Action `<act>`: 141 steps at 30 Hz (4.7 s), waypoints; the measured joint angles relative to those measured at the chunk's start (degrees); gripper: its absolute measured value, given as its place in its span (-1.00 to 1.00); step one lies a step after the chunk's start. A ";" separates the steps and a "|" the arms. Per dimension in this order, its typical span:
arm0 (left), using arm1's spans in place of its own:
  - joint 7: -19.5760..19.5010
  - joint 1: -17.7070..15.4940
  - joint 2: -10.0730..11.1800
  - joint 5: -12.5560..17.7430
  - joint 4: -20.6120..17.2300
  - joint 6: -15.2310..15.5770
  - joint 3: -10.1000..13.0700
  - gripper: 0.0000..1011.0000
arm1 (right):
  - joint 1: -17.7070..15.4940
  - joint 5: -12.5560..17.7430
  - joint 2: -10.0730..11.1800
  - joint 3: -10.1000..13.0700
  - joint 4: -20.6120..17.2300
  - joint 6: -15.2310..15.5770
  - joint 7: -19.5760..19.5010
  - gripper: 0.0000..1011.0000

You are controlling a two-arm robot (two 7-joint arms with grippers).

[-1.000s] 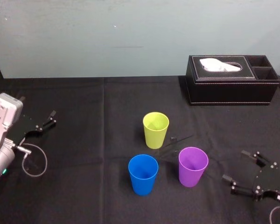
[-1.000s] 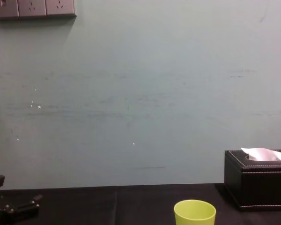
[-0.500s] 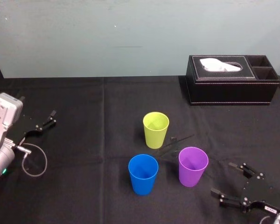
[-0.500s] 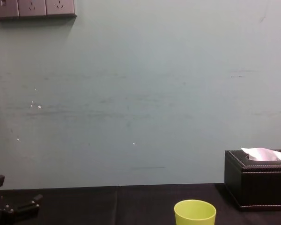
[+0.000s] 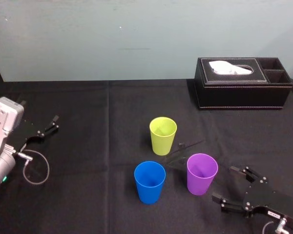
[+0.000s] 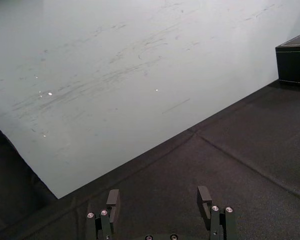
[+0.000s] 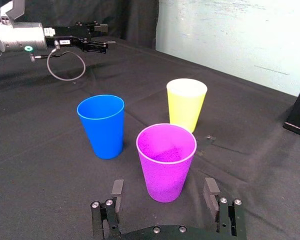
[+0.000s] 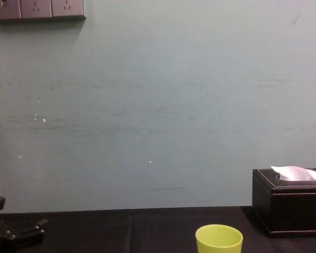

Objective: Stack the three plastic cups sequentially using one hand.

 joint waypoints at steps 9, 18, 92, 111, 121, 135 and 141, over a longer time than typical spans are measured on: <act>0.00 0.00 0.00 0.00 0.00 0.00 0.00 1.00 | 1.00 -0.84 -1.08 -0.46 0.20 0.77 0.12 0.98; 0.00 0.00 0.00 0.00 0.00 0.00 0.00 1.00 | 2.21 -1.41 -2.08 -1.15 0.85 1.58 -0.02 0.98; 0.00 0.00 0.00 0.00 0.00 0.00 0.00 1.00 | 11.63 -4.63 -7.23 -7.03 6.26 5.91 -1.08 0.45; 0.00 0.00 0.00 0.00 0.00 0.00 0.00 1.00 | 8.66 -5.95 -5.58 -4.98 0.52 6.94 -4.65 0.45; 0.00 0.00 0.00 0.00 0.00 0.00 0.00 1.00 | 7.23 -4.55 -3.60 -1.43 -7.34 13.66 -6.83 0.45; 0.00 0.00 0.00 0.00 0.00 0.00 0.00 1.00 | 14.37 -4.45 -5.36 -3.35 -10.34 20.72 -8.79 0.45; 0.00 0.00 0.00 0.00 0.00 0.00 0.00 1.00 | 18.05 -4.72 -7.08 -5.13 -9.05 22.70 -9.46 0.45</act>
